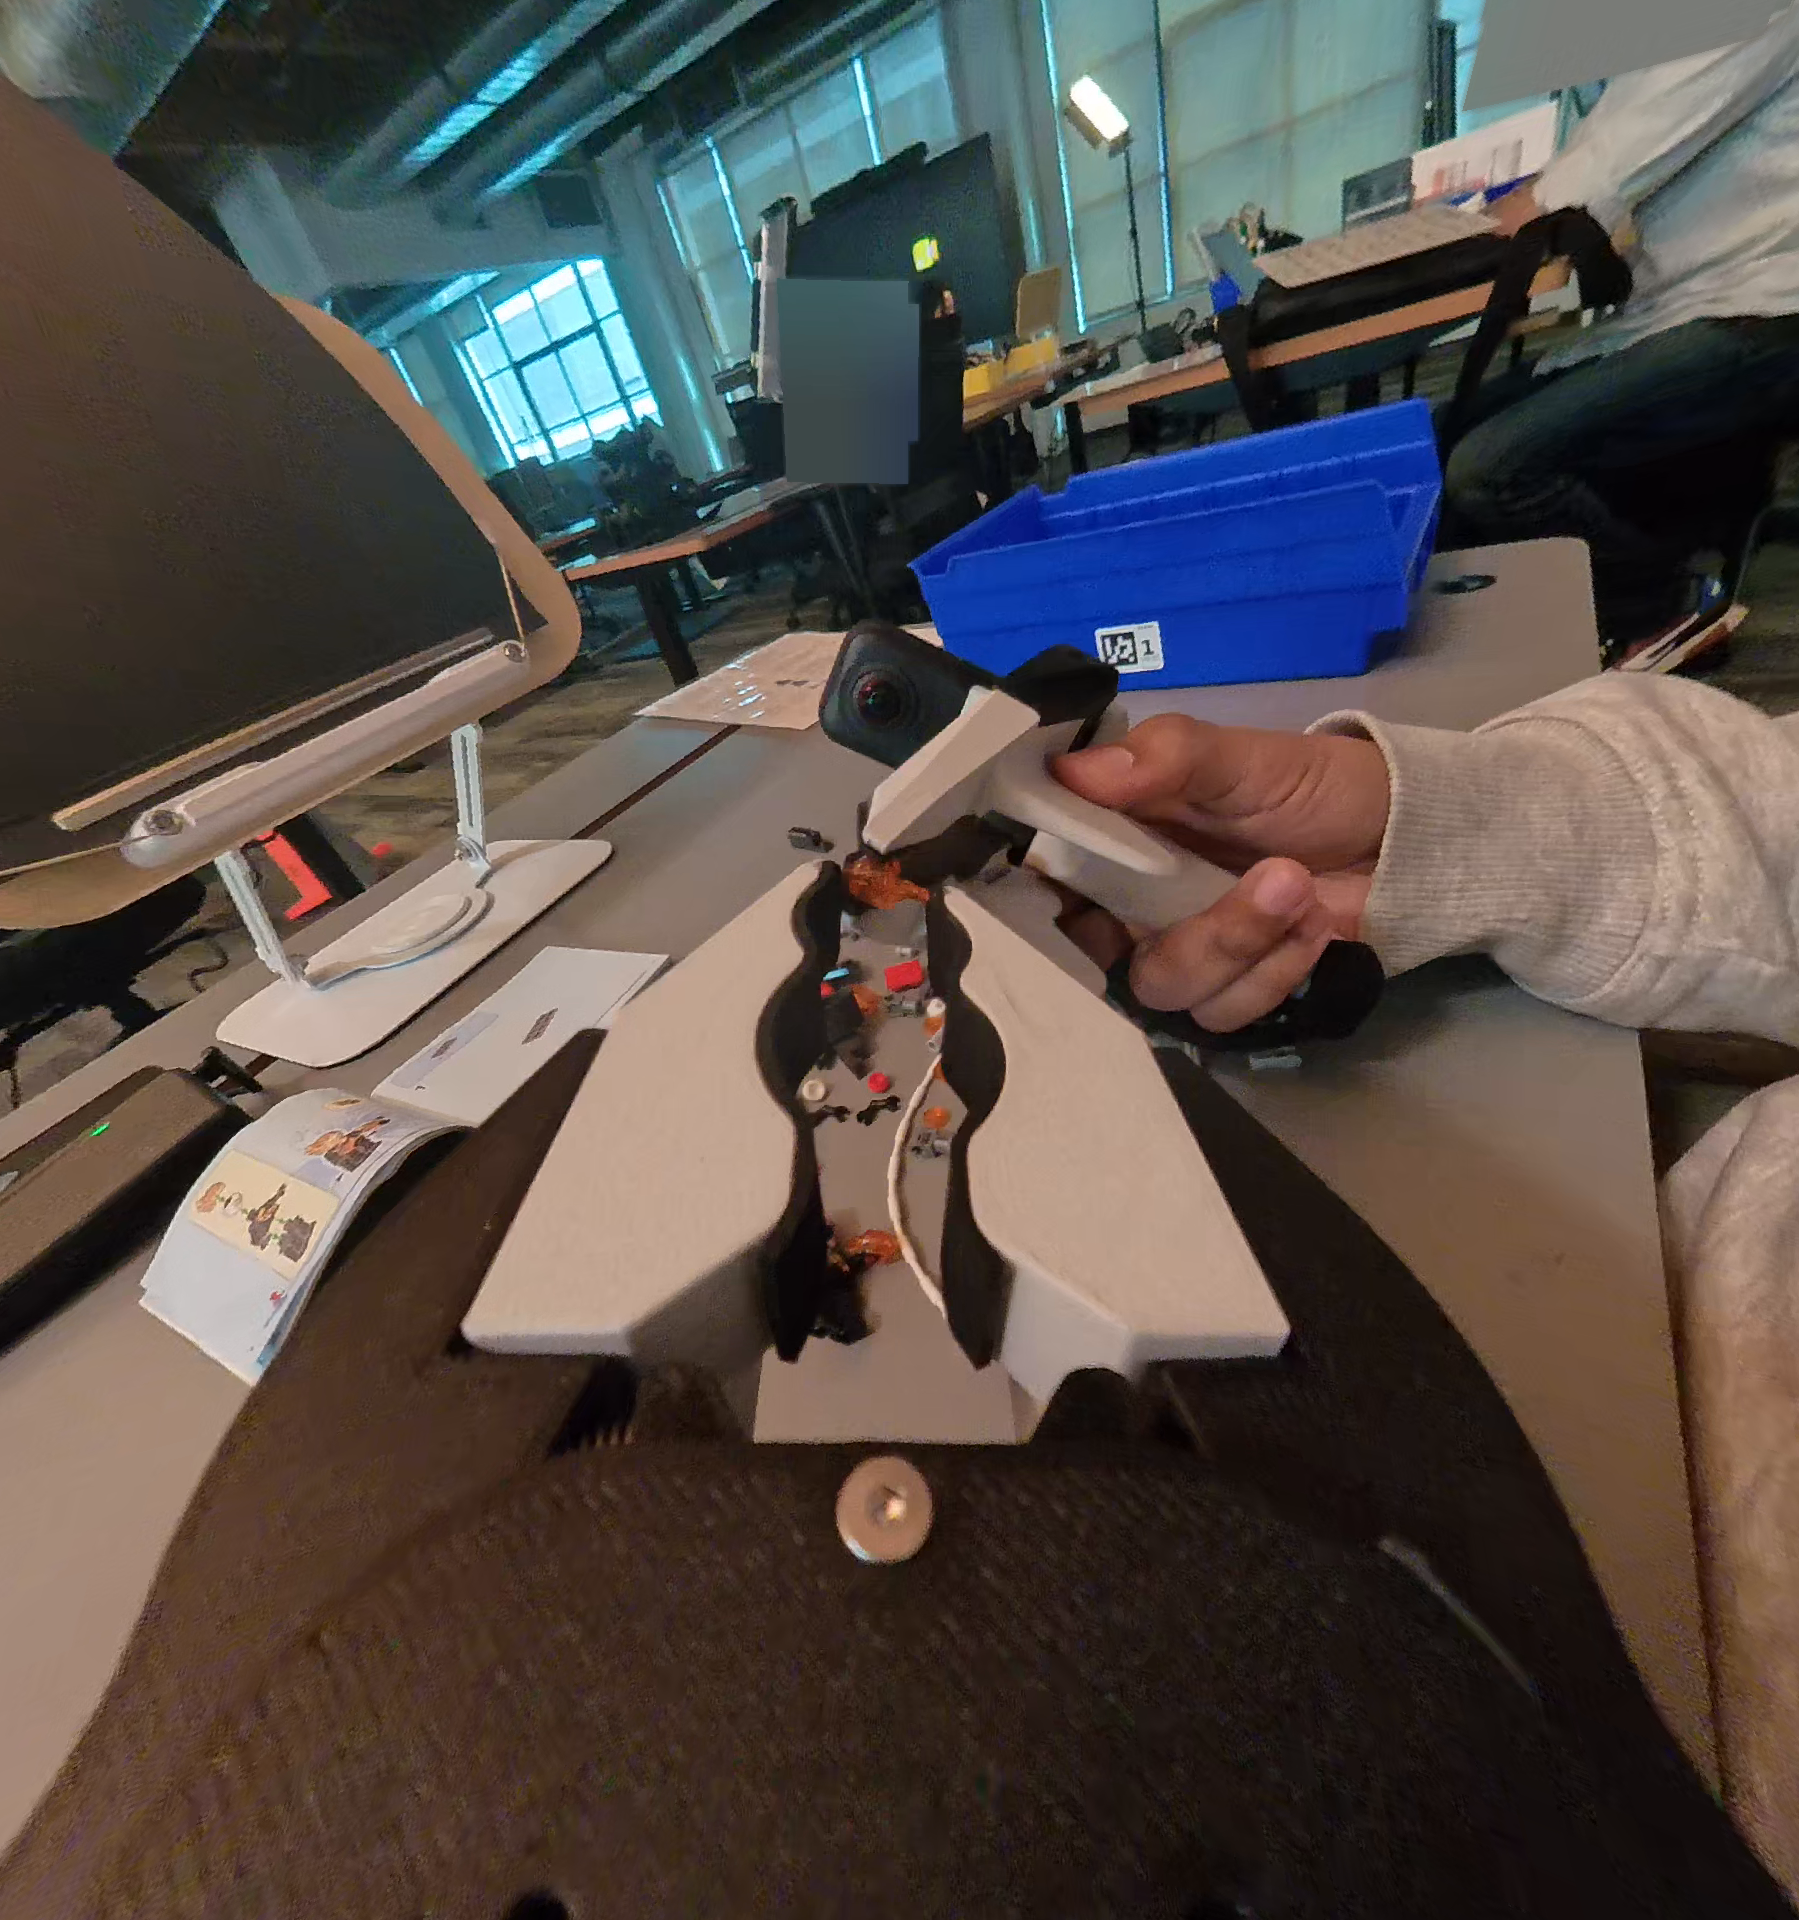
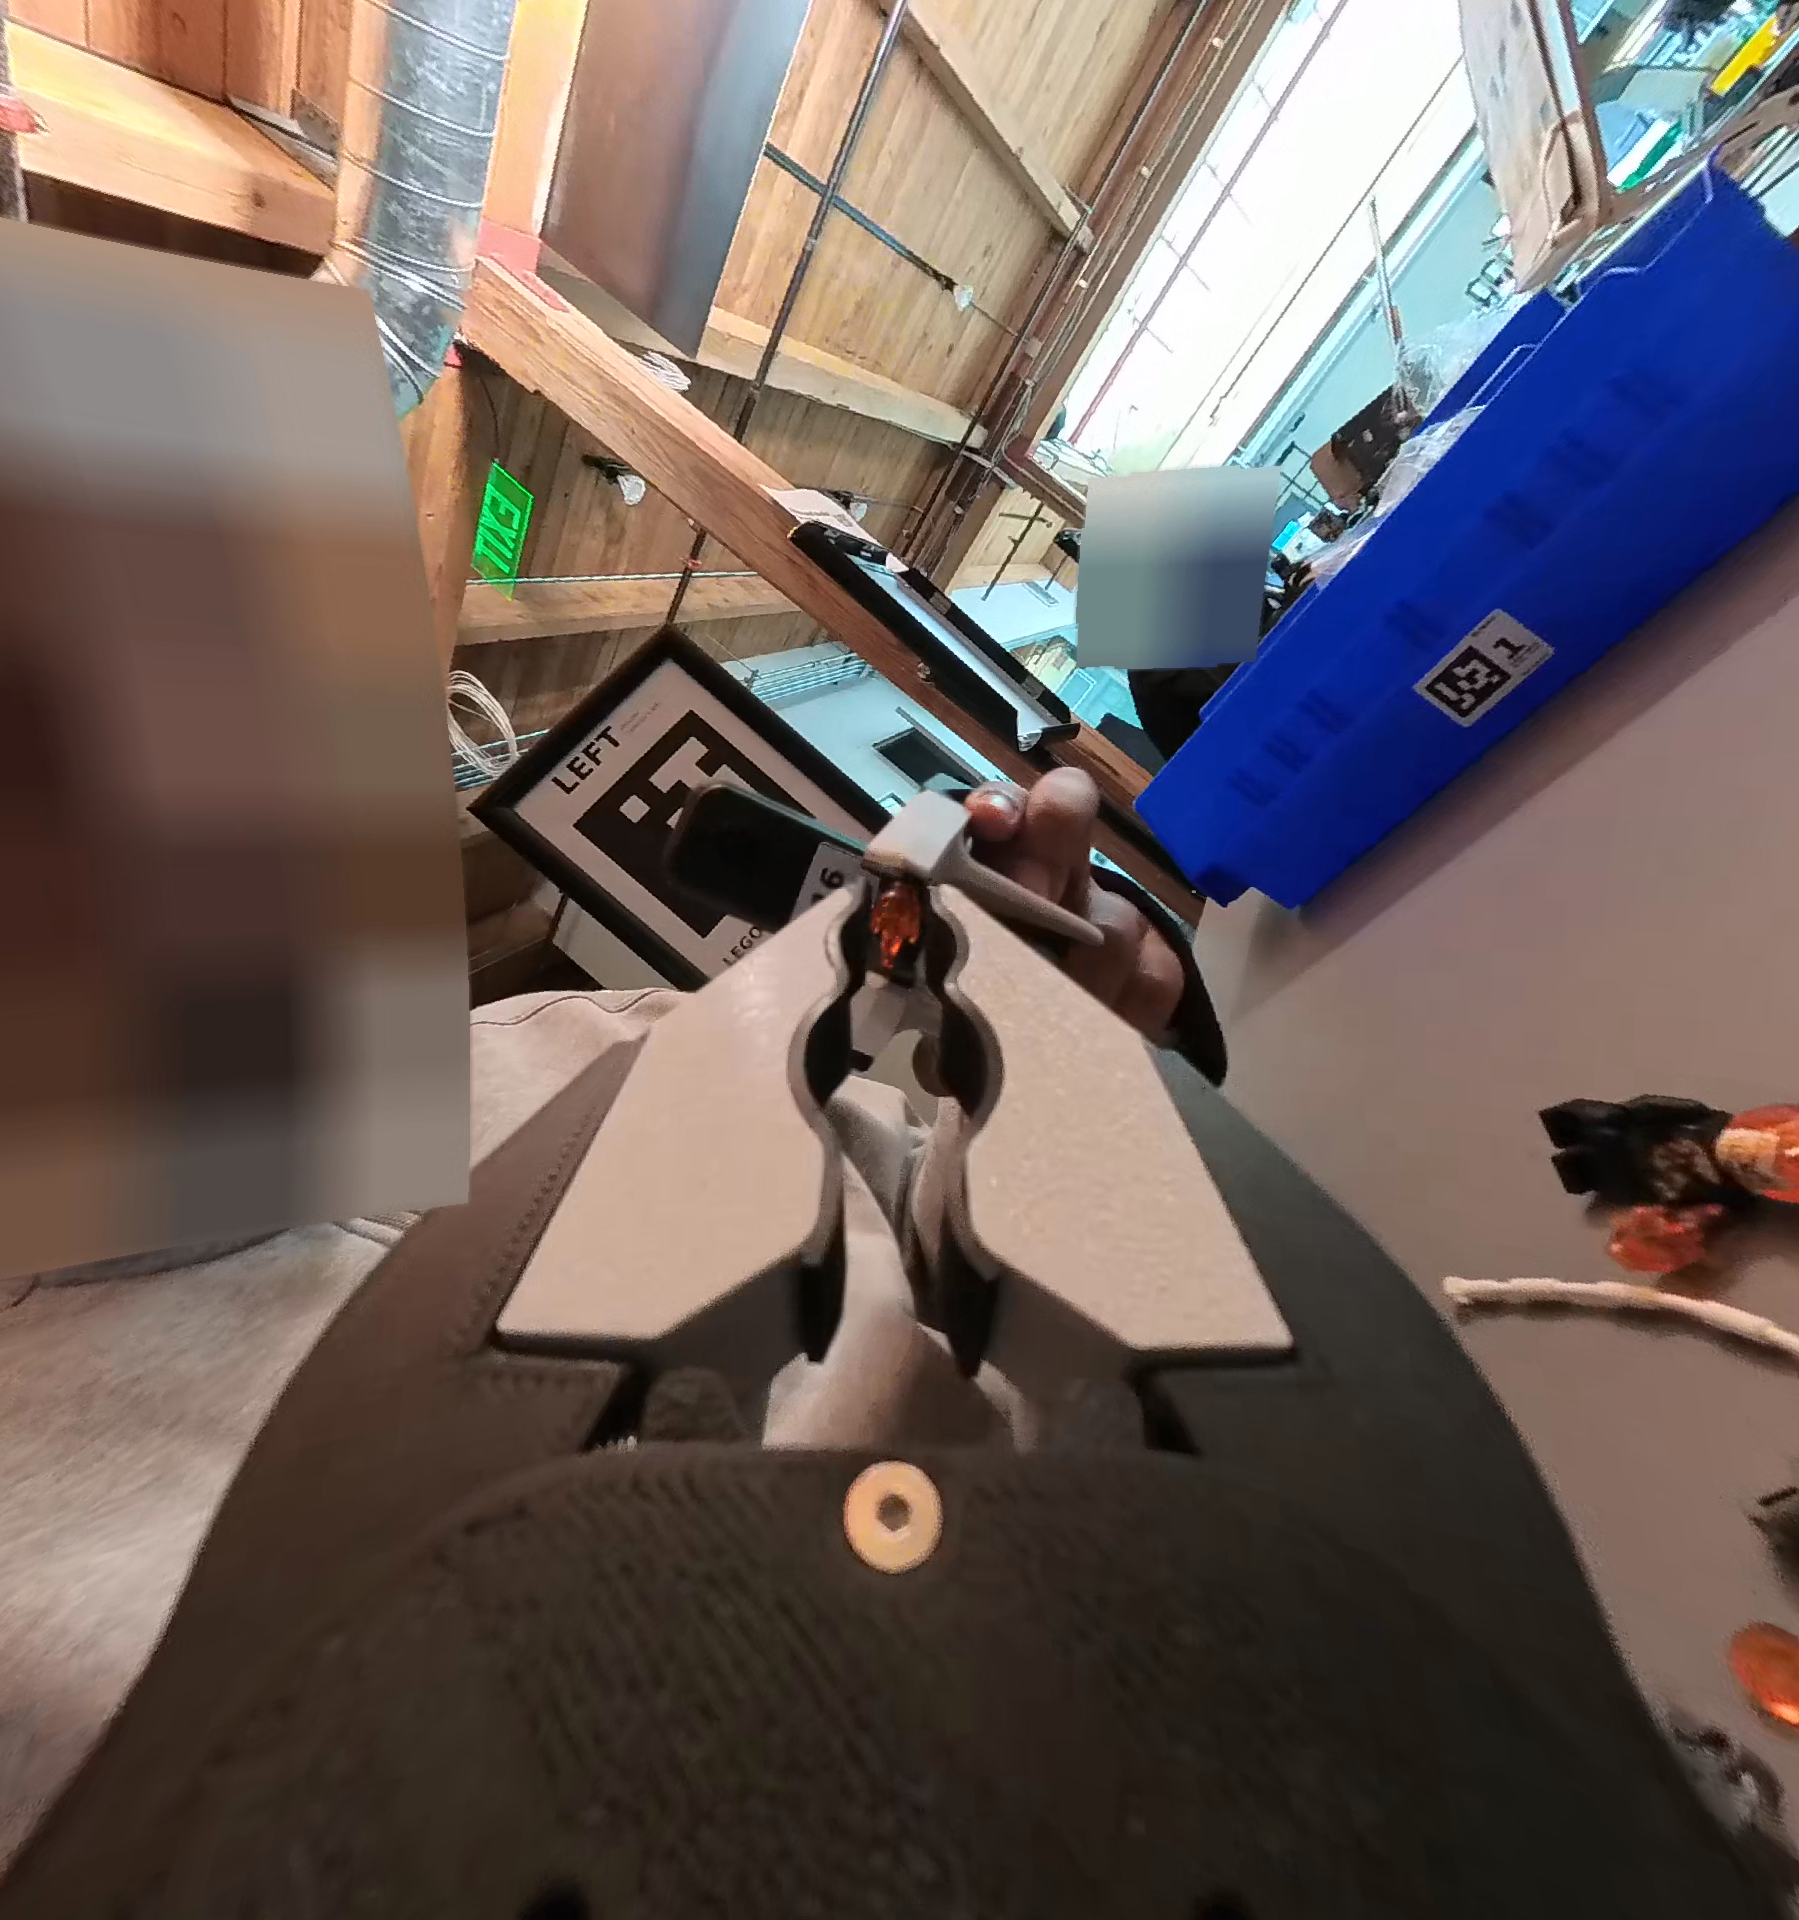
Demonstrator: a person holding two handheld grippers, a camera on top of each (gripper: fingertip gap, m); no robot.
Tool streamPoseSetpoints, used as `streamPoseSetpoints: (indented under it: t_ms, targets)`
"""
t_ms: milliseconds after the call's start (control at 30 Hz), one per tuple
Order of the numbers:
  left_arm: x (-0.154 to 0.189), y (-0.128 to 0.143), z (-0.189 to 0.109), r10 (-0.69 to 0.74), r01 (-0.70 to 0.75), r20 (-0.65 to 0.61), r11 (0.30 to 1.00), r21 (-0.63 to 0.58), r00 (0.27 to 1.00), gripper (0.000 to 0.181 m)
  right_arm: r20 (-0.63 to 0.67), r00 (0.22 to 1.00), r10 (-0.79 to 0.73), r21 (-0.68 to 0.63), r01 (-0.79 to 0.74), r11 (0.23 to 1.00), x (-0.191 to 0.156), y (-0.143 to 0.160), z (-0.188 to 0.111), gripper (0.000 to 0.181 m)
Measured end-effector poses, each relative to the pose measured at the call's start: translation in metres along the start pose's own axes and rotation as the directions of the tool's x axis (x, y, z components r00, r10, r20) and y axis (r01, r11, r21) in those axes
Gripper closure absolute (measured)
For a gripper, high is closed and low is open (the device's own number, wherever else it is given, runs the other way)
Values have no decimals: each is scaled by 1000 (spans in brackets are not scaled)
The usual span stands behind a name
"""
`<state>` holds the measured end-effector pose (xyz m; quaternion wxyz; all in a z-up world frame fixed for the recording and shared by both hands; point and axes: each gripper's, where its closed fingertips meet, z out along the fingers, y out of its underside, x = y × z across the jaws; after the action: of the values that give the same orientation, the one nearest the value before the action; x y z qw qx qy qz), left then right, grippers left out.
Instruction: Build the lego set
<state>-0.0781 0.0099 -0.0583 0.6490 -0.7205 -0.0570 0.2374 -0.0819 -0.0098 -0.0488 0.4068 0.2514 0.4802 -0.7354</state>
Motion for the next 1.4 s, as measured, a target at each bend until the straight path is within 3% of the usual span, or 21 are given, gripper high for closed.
streamPoseSetpoints:
  t_ms: [33, 233, 400, 700, 1033, 1200, 1400]
  targets:
    - [-1, 1, 1, 5, -5, 8, 1000, -5, 1000, 167, -12, 1000, -7, 0, 7, 1000, 1, 0, 0, 174]
    - [-9, -2, 5, -68, 64, 92, 997, 45, 993, 167, -38, 997, -70, 49, 71, 996, -2, -10, -6, 175]
    - [-18, -4, 2, -105, 95, 143, 993, 75, 984, 179, -33, 996, -82, 57, 83, 995, -5, -12, -8, 175]
    - [-8, -4, 1, -70, 64, 85, 995, 71, 994, 171, -55, 995, -79, 61, 82, 995, -1, -12, -9, 175]
    - [-2, -3, -5, 3, -5, 33, 999, 42, 999, 181, -38, 997, -62, 25, 63, 998, 0, -5, -5, 175]
    - [0, -2, -14, 68, -67, -21, 997, 25, 997, 181, -38, 998, -58, 8, 58, 998, -2, -5, -9, 162]
    - [9, 0, -22, 56, -57, -120, 998, -7, 991, 181, -136, 962, -235, -129, 218, 967, 3, 10, -3, 165]
